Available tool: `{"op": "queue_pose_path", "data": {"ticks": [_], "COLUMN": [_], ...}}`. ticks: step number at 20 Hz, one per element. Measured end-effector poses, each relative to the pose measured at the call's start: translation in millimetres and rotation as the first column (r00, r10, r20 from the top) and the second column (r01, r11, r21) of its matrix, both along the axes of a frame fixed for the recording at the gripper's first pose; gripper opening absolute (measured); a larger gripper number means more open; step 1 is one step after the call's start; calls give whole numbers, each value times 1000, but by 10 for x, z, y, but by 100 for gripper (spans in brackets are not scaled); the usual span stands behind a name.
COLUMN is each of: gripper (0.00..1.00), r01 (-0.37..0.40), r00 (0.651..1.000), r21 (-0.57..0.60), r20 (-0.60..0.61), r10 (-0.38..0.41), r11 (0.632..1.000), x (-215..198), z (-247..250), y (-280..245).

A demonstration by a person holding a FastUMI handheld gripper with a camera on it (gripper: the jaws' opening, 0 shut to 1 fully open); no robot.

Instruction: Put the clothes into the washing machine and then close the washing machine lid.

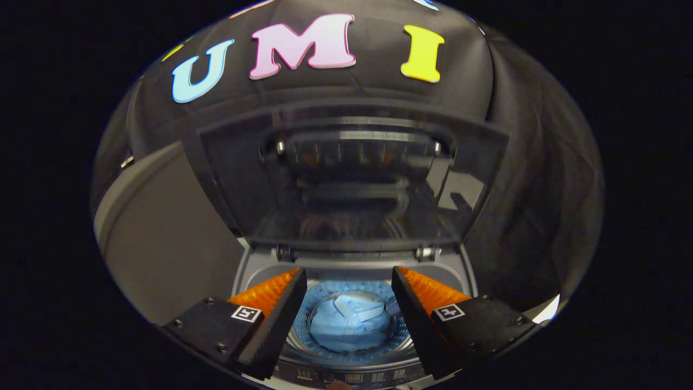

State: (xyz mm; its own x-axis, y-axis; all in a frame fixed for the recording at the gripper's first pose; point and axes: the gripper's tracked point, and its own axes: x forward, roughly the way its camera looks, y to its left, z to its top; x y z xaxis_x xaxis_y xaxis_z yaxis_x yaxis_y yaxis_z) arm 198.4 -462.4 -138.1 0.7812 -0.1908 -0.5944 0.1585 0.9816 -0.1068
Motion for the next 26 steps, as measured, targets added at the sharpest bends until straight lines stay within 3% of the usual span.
{"op": "queue_pose_path", "data": {"ticks": [6,9,17,21,26], "gripper": [99,99,99,99,99], "r01": [-29,-4,3,-5,-15], "r00": [982,971,989,996,991], "r21": [-33,-27,12,-7,11], "r20": [187,241,147,87,134], "r10": [34,11,-5,5,13], "r11": [999,1000,1000,1000,1000], "x": [549,856,1519,1496,1500], "z": [1195,1545,1164,1045,1059], "y": [2,-35,-172,-165,-166]}}
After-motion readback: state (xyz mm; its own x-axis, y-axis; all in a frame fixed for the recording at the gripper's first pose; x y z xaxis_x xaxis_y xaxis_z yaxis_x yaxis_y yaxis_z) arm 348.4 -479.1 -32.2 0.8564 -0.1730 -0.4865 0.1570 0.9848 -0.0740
